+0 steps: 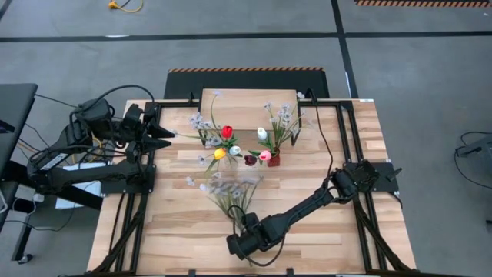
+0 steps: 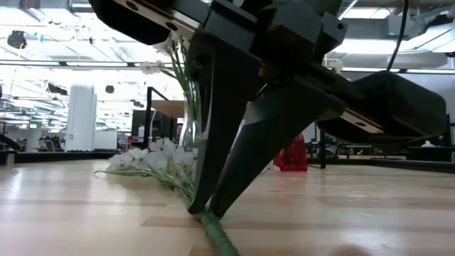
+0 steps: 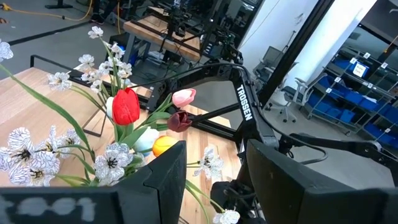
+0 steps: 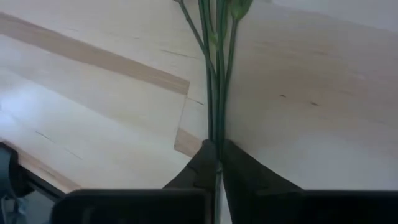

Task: Pick and place flowers into a vace then onto a shelf
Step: Put the white flower into the red vase

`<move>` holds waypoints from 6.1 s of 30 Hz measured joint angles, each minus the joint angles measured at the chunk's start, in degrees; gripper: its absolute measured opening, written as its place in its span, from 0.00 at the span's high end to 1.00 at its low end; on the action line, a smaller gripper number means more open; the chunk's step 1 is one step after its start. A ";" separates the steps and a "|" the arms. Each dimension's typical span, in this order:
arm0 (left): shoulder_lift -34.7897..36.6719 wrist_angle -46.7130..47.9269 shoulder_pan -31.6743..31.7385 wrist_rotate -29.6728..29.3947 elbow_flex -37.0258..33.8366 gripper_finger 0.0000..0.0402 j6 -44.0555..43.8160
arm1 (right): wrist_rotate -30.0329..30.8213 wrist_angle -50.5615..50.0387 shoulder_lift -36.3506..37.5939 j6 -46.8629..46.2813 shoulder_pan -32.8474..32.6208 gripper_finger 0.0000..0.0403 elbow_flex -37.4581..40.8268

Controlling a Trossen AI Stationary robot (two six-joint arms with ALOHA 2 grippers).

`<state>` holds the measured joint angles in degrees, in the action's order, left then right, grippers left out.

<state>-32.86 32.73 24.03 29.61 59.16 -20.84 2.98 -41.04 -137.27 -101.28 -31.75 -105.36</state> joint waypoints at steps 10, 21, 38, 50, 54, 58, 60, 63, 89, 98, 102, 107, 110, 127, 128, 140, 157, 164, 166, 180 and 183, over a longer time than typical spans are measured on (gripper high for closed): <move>0.02 1.82 -0.01 0.00 0.00 0.61 0.02 | -1.22 -23.16 -0.41 2.93 -0.29 1.00 -6.40; 0.02 2.82 -0.02 0.00 0.00 0.61 0.02 | -4.69 -41.76 -1.05 17.15 -0.77 1.00 -16.48; 0.02 2.81 -0.01 -0.02 0.00 0.61 0.02 | -6.27 -40.00 -1.02 18.41 -2.31 0.92 -20.11; 0.00 2.80 -0.01 -0.02 0.00 0.61 0.02 | -4.63 -38.00 -0.90 18.21 -1.10 0.47 -13.08; -0.01 2.80 -0.02 -0.02 0.00 0.61 0.02 | -6.92 -31.12 -0.36 19.05 -0.55 0.42 -7.82; 0.02 2.80 -0.01 -0.02 0.00 0.61 0.02 | -10.58 -24.97 0.38 19.28 -0.13 0.44 -2.02; 0.01 2.80 0.00 -0.02 0.00 0.61 0.02 | -11.03 -22.99 0.70 17.59 -0.02 0.46 -0.19; 0.02 2.88 -0.02 -0.02 0.00 0.61 0.02 | -11.72 -21.78 0.82 16.30 -0.07 0.51 0.95; -0.01 4.35 0.00 -0.02 0.00 0.61 -1.42 | -0.45 -27.82 -0.85 18.39 -7.30 0.99 -7.53; 0.02 3.15 0.00 -0.31 0.00 0.61 -2.20 | -5.12 -37.68 -1.20 39.29 -9.23 1.00 -19.02; -0.01 3.15 -0.02 -0.31 0.00 0.61 -1.49 | -3.55 -40.23 -1.13 44.57 -9.18 1.00 -23.59; -0.18 3.15 -0.02 -0.31 0.00 0.61 -1.38 | -3.36 -42.28 -0.17 51.64 -9.29 1.00 -29.49; -0.22 3.15 -0.02 -0.57 0.00 0.61 -1.05 | -4.15 -41.35 3.12 53.42 -9.71 1.00 -28.56; -0.21 0.47 0.00 -1.48 0.00 0.61 -1.05 | 16.60 -34.32 21.78 67.06 -5.47 1.00 -28.72; -0.21 -0.05 0.00 -1.49 0.00 0.61 -1.05 | 18.36 -32.09 22.68 69.81 -4.99 1.00 -28.72; -0.91 -15.92 -0.02 1.82 0.00 0.61 -0.50 | 17.60 -3.23 29.09 106.26 2.74 1.00 -28.72; -18.08 -56.83 -6.17 13.38 0.02 0.61 -11.14 | -14.62 11.23 29.18 105.55 18.54 1.00 -28.11; -24.78 -60.76 -7.85 15.21 5.16 0.61 -9.11 | -16.56 11.24 29.18 101.42 21.00 1.00 -28.11; -26.89 -60.74 -8.73 15.71 7.85 0.61 -7.94 | -16.63 10.98 29.18 100.02 21.70 1.00 -28.11; -40.49 -55.17 -13.36 22.41 26.09 0.61 -4.79 | -16.92 9.42 29.18 99.65 23.02 1.00 -28.11; -42.23 -52.51 -14.04 22.71 29.17 0.61 -3.42 | -17.03 9.37 29.18 99.67 23.02 1.00 -28.12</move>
<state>-75.09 -19.78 9.99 52.32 88.32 -24.26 -14.04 -31.67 -108.09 -1.61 -8.73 -133.49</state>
